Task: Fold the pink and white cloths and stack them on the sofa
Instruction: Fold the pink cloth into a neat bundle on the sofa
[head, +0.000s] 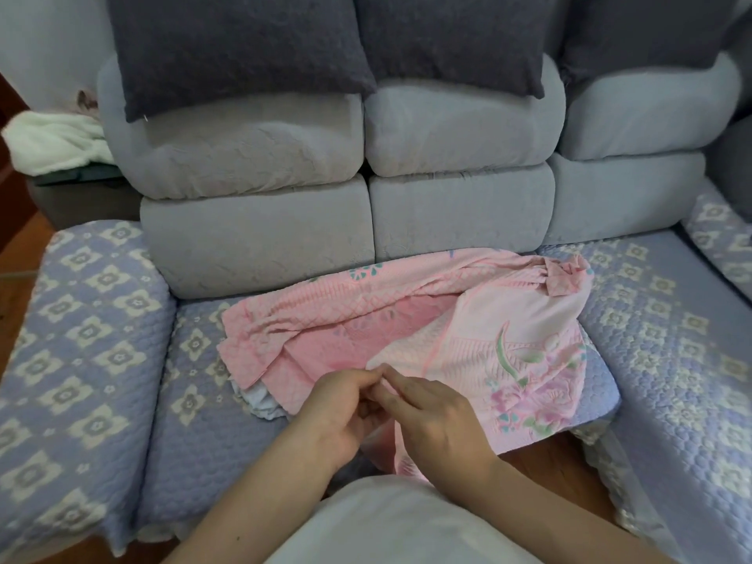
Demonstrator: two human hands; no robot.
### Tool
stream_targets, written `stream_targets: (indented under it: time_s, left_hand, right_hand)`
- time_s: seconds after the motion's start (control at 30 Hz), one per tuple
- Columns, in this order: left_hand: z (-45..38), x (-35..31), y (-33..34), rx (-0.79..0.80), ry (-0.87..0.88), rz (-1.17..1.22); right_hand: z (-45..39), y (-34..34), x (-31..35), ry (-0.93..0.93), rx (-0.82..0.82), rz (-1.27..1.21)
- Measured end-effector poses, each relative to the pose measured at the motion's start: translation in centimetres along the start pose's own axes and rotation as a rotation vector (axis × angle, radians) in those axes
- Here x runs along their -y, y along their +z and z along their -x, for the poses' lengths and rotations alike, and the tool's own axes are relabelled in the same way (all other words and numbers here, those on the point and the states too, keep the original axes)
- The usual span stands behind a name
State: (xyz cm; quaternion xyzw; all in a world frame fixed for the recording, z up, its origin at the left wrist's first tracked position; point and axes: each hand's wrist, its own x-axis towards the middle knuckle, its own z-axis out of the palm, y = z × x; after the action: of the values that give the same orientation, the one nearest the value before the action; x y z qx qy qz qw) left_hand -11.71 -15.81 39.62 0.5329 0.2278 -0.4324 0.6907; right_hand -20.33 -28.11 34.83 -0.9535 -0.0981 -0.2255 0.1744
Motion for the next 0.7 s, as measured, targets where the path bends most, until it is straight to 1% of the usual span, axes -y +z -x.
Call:
stream_targets:
  time_s: [0.03, 0.07, 0.1, 0.13, 0.17, 0.2, 0.23, 0.27, 0.3, 0.33, 0.43, 0.5, 0.57, 0.63, 0.7]
  left_hand:
    - [-0.4, -0.2, 0.4, -0.01, 0.0, 0.027]
    - [-0.4, -0.5, 0.9, -0.029, 0.036, -0.004]
    - [-0.6, -0.8, 1.5, -0.045, 0.114, -0.109]
    - [-0.5, -1.3, 2.1, -0.049, 0.222, -0.313]
    - [-0.4, -1.9, 2.6, -0.054, 0.331, -0.571]
    - [0.2, -2.6, 3.3, -0.068, 0.434, -0.824]
    - [0.5, -3.3, 3.9, -0.088, 0.541, -1.002]
    - [0.9, -4.1, 4.5, -0.092, 0.627, -1.076]
    - [1.1, -4.9, 5.1, -0.076, 0.683, -1.088]
    - [1.5, -5.7, 5.8, -0.05, 0.734, -1.048]
    - [2.3, -7.9, 7.8, 0.077, 0.771, -0.911]
    - [3.0, -9.2, 9.0, 0.182, 0.737, -0.85]
    - [4.2, -10.6, 10.5, 0.267, 0.698, -0.795]
    - [5.3, -11.9, 11.9, 0.327, 0.656, -0.712]
    - [6.4, -13.2, 13.1, 0.382, 0.613, -0.647]
  right_hand:
    - [0.2, 0.1, -0.2, 0.076, -0.022, -0.078]
    - [0.4, 0.0, -0.3, 0.188, -0.049, -0.163]
    - [0.5, -0.1, -0.6, 0.314, -0.078, -0.226]
    - [0.6, -0.2, -1.0, 0.431, -0.102, -0.254]
    - [0.6, -0.2, -1.4, 0.52, -0.118, -0.243]
    - [0.6, -0.2, -1.8, 0.579, -0.132, -0.21]
    - [0.6, -0.3, -2.3, 0.61, -0.145, -0.161]
    - [0.6, -0.5, -2.7, 0.627, -0.158, -0.116]
    - [0.5, -0.8, -3.2, 0.641, -0.176, -0.084]
    - [0.3, -1.1, -3.5, 0.657, -0.192, -0.064]
    - [-0.8, -2.8, -4.2, 0.669, -0.277, -0.015]
    - [-1.6, -4.2, -5.0, 0.659, -0.33, 0.05]
    - [-2.1, -6.0, -6.1, 0.682, -0.352, 0.061]
    - [-2.2, -7.9, -7.2, 0.618, -0.359, 0.123]
    - [-2.0, -9.5, -8.0, 0.559, -0.312, 0.211]
